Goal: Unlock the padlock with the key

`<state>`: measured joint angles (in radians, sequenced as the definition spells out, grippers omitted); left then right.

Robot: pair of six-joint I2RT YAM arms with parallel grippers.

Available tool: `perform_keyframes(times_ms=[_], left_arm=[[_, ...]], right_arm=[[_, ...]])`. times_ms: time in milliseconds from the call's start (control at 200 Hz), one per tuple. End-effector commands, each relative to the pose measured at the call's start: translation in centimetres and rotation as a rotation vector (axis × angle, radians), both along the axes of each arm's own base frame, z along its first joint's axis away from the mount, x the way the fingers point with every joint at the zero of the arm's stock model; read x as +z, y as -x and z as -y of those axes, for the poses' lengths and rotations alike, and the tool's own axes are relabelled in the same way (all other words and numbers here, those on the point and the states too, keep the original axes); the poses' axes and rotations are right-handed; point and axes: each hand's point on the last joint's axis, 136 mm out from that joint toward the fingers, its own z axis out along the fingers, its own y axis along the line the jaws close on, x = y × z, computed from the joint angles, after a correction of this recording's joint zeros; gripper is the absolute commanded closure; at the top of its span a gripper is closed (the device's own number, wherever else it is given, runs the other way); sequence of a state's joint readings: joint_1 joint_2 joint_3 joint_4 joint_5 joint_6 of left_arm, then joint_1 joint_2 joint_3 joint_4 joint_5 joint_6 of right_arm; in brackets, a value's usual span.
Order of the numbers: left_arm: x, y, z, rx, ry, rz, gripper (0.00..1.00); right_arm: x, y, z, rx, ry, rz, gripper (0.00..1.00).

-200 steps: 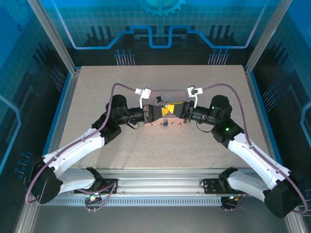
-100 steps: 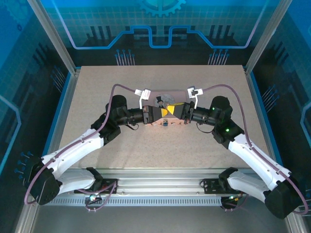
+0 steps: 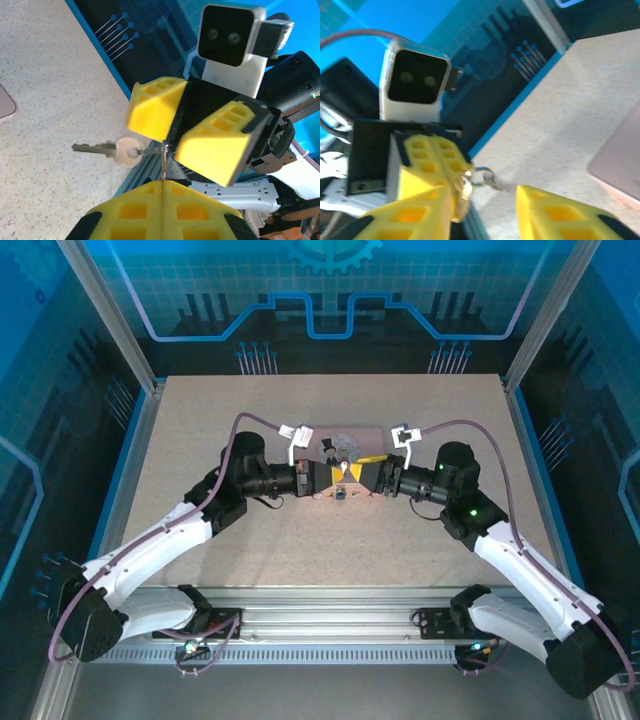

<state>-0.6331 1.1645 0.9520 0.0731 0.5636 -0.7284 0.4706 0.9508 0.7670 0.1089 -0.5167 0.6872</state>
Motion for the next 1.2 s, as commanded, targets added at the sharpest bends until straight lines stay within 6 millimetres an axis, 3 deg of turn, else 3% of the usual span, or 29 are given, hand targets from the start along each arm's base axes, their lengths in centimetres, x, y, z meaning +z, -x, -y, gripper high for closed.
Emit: perform_keyframes(times_ms=[0,150,420,700,936,1191], left_arm=[[-0.7,0.3,-0.6,-0.016,-0.13,-0.009,1.0],[-3.1,0.3,-0.8,-0.053,-0.26,-0.096,1.0],[-5.1,1.4,-0.7,-0.213,-0.407,-0.174,1.0],[-3.6,2.7,0.5,-0.36,-0.341,-0.154,1.0],[-2.4,3.7,0.6,-0.397,-0.289,-0.131,1.0],[-2.1,4.0,0.6,-0.407,-0.27,-0.126,1.0]], right_arm=[[-3.0,-0.8,2.6,-0.124,0.151,-0.039,0.52],[-5.0,-0.3,3.8,-0.146,0.247,-0.049,0.54],[-4.6,0.5,3.1,0.019,0.176,-0.089,0.55],[-3.1,2.3,0.4,0.296,0.027,-0.115,0.59],[-2.2,3.0,-0.1,0.332,-0.014,-0.087,0.46],[-1.8,4.2,-1.6,0.413,0.002,-0.079,0.51]])
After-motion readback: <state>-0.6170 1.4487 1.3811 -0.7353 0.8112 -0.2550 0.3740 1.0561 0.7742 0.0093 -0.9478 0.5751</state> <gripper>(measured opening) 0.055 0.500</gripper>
